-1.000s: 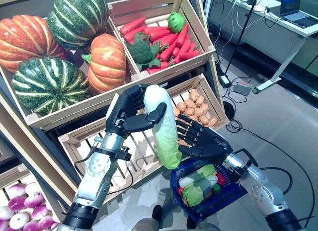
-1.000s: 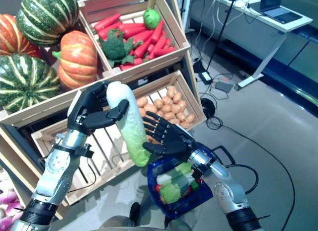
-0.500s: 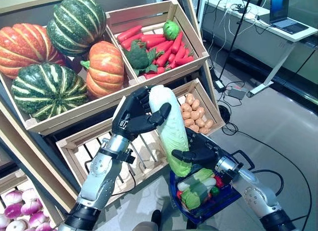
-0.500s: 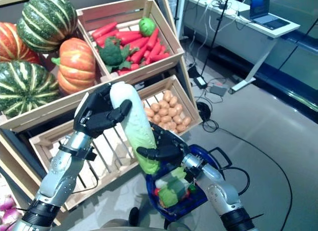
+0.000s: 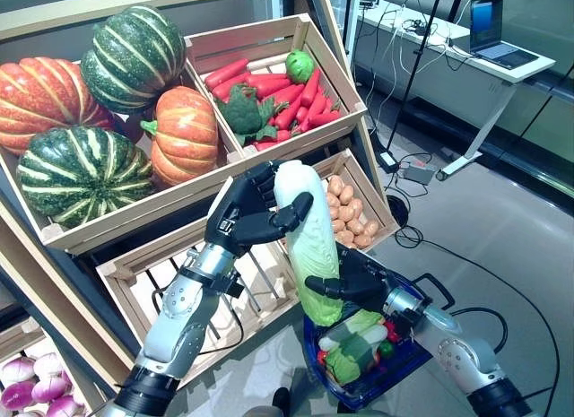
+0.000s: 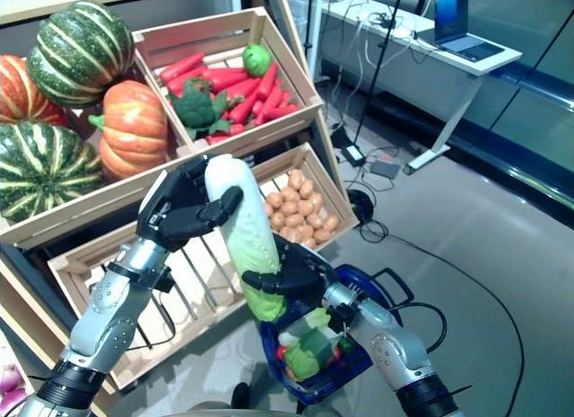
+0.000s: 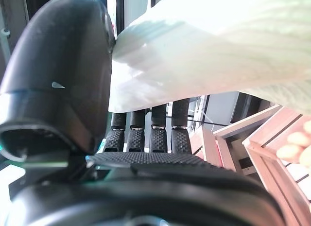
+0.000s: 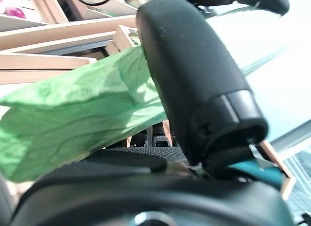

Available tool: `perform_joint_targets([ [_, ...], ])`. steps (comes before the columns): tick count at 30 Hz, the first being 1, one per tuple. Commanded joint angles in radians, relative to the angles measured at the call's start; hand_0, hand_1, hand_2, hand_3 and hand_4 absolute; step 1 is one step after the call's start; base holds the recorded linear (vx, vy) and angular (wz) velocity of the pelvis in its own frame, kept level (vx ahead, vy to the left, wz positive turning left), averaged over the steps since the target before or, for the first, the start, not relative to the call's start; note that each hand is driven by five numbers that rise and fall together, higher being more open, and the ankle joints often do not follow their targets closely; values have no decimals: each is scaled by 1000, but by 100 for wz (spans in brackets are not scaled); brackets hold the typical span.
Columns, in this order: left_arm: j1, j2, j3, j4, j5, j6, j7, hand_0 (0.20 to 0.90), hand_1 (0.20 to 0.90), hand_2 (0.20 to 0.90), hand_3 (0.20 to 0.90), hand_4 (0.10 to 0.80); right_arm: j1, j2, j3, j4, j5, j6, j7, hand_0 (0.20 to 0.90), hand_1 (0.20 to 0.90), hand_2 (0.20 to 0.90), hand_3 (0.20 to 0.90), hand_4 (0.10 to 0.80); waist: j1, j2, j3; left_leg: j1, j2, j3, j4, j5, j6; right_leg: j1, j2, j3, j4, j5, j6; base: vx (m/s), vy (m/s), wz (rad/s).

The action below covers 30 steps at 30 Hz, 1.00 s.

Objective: Put vegetables into the basket

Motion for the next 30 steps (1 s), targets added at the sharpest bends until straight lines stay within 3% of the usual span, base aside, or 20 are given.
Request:
perform_joint_targets([
  [1, -143, -18, -49, -148, -105, -109, -87, 300, 300, 300, 300, 400, -81, -39, 85, -4, -39, 25, 104, 900, 900, 900, 900, 800, 11, -29, -87, 25, -32, 20, 4, -117, -8, -5, -56, 5, 10, 12, 56, 0, 0, 0],
  [3, -153, -10, -57, -150, -106, -104, -87, 300, 300, 300, 300, 400, -92, -51, 98, 0, -25, 21, 110, 900, 900, 900, 900, 800, 13, -30, -85, 27, -32, 19, 5, -117, -9, -3, -55, 4, 13, 11, 57, 0, 0, 0],
  [4, -159, -2, -64, -148, -98, -106, -88, 300, 300, 300, 300, 400, -101, -53, 105, 7, -16, 17, 115, 575, 575, 575, 575, 584, 14, -31, -84, 29, -33, 18, 6, -118, -8, -2, -55, 4, 14, 9, 56, 0, 0, 0],
  [5, -161, 0, -65, -146, -99, -107, -89, 300, 300, 300, 300, 400, -103, -53, 106, 9, -14, 15, 116, 575, 575, 575, 575, 584, 14, -31, -84, 29, -33, 18, 6, -119, -7, -2, -55, 5, 14, 9, 56, 0, 0, 0],
  [6, -162, 3, -69, -142, -104, -107, -95, 300, 300, 300, 300, 400, -105, -51, 109, 12, -12, 12, 117, 392, 392, 392, 392, 461, 14, -31, -84, 31, -34, 16, 6, -120, -6, 0, -55, 6, 15, 8, 56, 17, -7, -5],
  [7, -158, 3, -68, -144, -106, -101, -102, 300, 300, 300, 300, 400, -103, -50, 109, 12, -11, 7, 110, 300, 300, 300, 300, 400, 15, -30, -85, 34, -33, 14, 5, -121, -6, 2, -55, 6, 15, 8, 57, 21, -8, -7],
  [22, -134, 11, -66, -152, -116, -65, -138, 300, 300, 300, 300, 400, -74, -40, 96, -20, 0, -9, 100, 300, 300, 300, 300, 400, 12, -24, -86, 38, -32, 10, 8, -125, -2, 8, -53, 17, 15, 3, 56, 3, -3, -2],
  [23, -131, 11, -66, -152, -108, -64, -134, 342, 342, 342, 342, 428, -71, -41, 95, -23, 4, -16, 96, 300, 300, 300, 300, 400, 12, -24, -86, 38, -32, 10, 7, -125, -2, 8, -54, 17, 14, 3, 57, 0, 0, 0],
  [24, -131, 15, -65, -151, -102, -65, -128, 502, 502, 502, 502, 535, -69, -40, 94, -23, 10, -20, 93, 300, 300, 300, 300, 400, 12, -23, -86, 38, -32, 10, 7, -125, -2, 8, -53, 18, 14, 3, 57, 0, 0, 0],
  [25, -129, 16, -65, -149, -94, -67, -120, 900, 900, 900, 900, 800, -67, -38, 90, -22, 23, -24, 89, 300, 300, 300, 300, 400, 12, -22, -86, 39, -32, 10, 6, -125, -2, 9, -53, 17, 13, 3, 57, 0, 0, 0],
  [30, -112, 13, -30, -135, -111, -59, -93, 900, 900, 900, 900, 800, -47, -15, 66, -7, 41, -54, 68, 300, 300, 300, 300, 400, 15, -21, -89, 37, -29, 8, 5, -123, -3, 11, -52, 15, 10, 3, 56, 0, 0, 0],
])
